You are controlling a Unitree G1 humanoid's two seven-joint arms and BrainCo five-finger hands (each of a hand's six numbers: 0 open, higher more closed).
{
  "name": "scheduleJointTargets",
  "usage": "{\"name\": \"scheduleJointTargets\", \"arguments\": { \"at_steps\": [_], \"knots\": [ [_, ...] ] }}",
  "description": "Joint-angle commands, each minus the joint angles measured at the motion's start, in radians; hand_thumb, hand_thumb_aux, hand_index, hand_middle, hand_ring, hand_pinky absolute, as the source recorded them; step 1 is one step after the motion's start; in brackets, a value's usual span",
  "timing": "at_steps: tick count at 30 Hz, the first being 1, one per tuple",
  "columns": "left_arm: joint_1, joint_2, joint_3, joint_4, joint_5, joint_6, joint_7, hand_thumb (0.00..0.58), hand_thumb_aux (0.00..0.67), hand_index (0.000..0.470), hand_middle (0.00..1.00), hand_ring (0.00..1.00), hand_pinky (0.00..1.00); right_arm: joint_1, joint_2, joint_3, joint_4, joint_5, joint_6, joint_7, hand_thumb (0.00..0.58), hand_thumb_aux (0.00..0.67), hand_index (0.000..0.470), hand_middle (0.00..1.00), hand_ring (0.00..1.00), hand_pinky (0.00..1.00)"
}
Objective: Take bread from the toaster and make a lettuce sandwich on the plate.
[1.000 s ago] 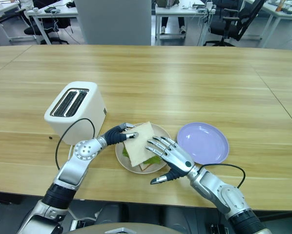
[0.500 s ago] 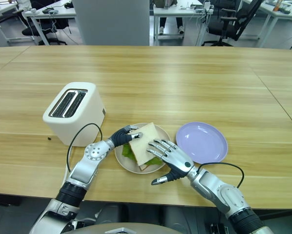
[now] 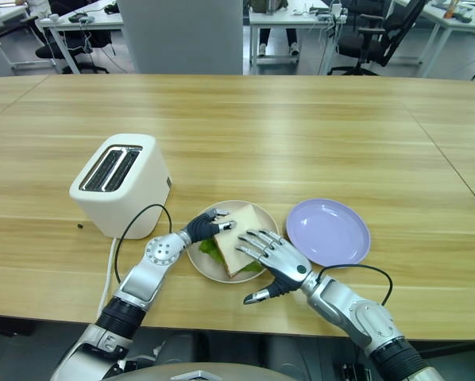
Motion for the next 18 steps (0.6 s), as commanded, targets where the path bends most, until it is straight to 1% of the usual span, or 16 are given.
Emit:
{"name": "scheduleJointTargets", "arguments": {
  "at_steps": [1,2,3,4,5,13,18],
  "knots": [
    [-0.003,0.036,-0.069,0.024,0.105,-0.033,0.033,0.58,0.67,0.46,1.0,1.0,1.0,-0.003,-0.006,0.023,0.017,0.002,0.002,0.031,0.0,0.0,0.0,0.0,0.0,0.0],
    [-0.008,0.047,-0.085,0.026,0.136,-0.042,0.046,0.484,0.397,0.272,0.85,0.85,0.85,-0.004,-0.006,0.025,0.02,0.003,0.003,0.035,0.0,0.0,0.0,0.0,0.0,0.0],
    [-0.013,0.054,-0.096,0.029,0.164,-0.052,0.066,0.313,0.215,0.148,0.46,0.46,0.46,-0.005,-0.007,0.026,0.023,0.004,0.004,0.038,0.0,0.0,0.0,0.0,0.0,0.0],
    [-0.02,0.058,-0.104,0.033,0.189,-0.058,0.088,0.313,0.215,0.148,0.46,0.46,0.46,-0.005,-0.007,0.028,0.027,0.004,0.005,0.042,0.0,0.0,0.0,0.0,0.0,0.0],
    [-0.029,0.065,-0.113,0.04,0.22,-0.066,0.111,0.0,0.0,0.0,0.0,0.0,0.0,-0.006,-0.006,0.03,0.031,0.004,0.006,0.046,0.0,0.0,0.0,0.0,0.0,0.0],
    [-0.082,0.127,-0.192,0.045,0.451,-0.137,0.26,0.0,0.0,0.0,0.0,0.0,0.0,-0.012,-0.007,0.044,0.063,0.002,0.017,0.065,0.0,0.0,0.0,0.0,0.0,0.0],
    [-0.121,0.15,-0.21,0.032,0.558,-0.186,0.356,0.0,0.0,0.0,0.0,0.0,0.0,-0.016,-0.008,0.05,0.074,0.002,0.021,0.063,0.0,0.0,0.0,0.0,0.0,0.0]
  ]
}}
